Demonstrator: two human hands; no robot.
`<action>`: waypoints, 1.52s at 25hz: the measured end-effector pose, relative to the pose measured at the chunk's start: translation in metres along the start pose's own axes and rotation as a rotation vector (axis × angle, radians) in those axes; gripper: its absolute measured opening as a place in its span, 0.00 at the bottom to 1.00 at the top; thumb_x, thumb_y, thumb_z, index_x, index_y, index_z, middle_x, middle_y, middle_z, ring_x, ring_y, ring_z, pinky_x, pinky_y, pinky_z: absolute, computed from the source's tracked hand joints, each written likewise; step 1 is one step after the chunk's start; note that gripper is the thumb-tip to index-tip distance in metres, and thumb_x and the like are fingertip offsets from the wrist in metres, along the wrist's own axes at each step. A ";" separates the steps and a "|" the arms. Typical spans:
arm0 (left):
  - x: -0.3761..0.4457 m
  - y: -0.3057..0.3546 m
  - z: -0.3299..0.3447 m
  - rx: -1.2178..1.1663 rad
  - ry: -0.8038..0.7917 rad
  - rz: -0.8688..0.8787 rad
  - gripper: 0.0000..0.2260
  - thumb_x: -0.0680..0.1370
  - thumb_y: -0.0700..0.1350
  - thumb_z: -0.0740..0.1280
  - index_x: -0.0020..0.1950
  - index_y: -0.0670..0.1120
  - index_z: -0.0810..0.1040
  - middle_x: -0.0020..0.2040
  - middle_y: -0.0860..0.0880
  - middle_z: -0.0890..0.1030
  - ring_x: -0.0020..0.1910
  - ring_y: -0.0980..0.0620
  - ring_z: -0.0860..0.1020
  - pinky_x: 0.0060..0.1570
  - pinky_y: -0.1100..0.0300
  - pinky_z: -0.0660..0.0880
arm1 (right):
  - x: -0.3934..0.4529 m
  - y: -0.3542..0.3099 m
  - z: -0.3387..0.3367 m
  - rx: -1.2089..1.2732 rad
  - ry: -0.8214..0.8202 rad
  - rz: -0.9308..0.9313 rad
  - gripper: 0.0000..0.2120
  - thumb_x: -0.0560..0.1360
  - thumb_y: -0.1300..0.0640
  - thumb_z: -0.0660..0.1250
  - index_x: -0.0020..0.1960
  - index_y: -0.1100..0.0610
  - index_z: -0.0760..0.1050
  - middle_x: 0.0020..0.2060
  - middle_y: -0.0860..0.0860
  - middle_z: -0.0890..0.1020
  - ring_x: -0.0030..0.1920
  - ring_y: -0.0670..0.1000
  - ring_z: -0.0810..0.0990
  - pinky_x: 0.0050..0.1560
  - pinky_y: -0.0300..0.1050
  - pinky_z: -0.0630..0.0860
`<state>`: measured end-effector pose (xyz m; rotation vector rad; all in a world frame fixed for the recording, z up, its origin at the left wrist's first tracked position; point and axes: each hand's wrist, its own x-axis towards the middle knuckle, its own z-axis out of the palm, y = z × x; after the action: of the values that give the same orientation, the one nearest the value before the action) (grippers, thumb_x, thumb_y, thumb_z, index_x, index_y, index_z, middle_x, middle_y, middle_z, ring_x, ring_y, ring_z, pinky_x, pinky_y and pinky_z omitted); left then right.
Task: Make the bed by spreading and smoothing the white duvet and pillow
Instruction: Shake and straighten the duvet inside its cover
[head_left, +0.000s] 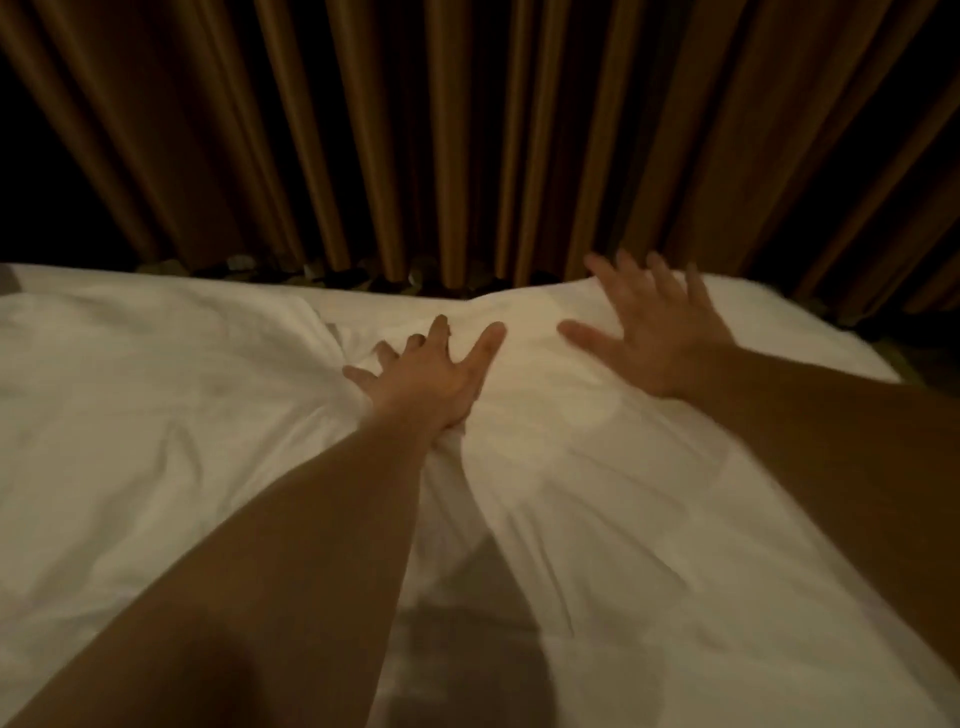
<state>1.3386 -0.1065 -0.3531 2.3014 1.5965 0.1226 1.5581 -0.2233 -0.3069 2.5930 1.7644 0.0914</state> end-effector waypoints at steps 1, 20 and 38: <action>0.003 -0.008 0.017 0.038 0.035 0.012 0.46 0.69 0.80 0.34 0.80 0.58 0.57 0.80 0.50 0.61 0.80 0.38 0.52 0.71 0.26 0.41 | 0.005 -0.001 0.019 0.014 -0.008 0.025 0.46 0.68 0.19 0.31 0.80 0.41 0.35 0.82 0.52 0.50 0.81 0.57 0.46 0.78 0.64 0.39; -0.040 -0.025 0.032 0.137 0.267 0.022 0.43 0.77 0.71 0.35 0.49 0.49 0.86 0.44 0.45 0.84 0.56 0.43 0.78 0.68 0.44 0.60 | -0.082 -0.032 0.068 0.285 0.122 0.122 0.40 0.71 0.22 0.51 0.66 0.53 0.61 0.55 0.57 0.81 0.56 0.61 0.78 0.64 0.53 0.66; -0.441 0.014 -0.272 0.202 0.094 0.318 0.41 0.70 0.75 0.35 0.32 0.47 0.76 0.30 0.49 0.78 0.32 0.49 0.77 0.38 0.53 0.77 | -0.444 -0.017 -0.309 0.010 0.093 -0.091 0.45 0.70 0.23 0.33 0.70 0.52 0.62 0.40 0.47 0.82 0.35 0.48 0.79 0.35 0.43 0.72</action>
<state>1.1194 -0.4567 -0.0406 2.7321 1.3246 0.1528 1.3649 -0.6386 -0.0199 2.5502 1.9153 0.2069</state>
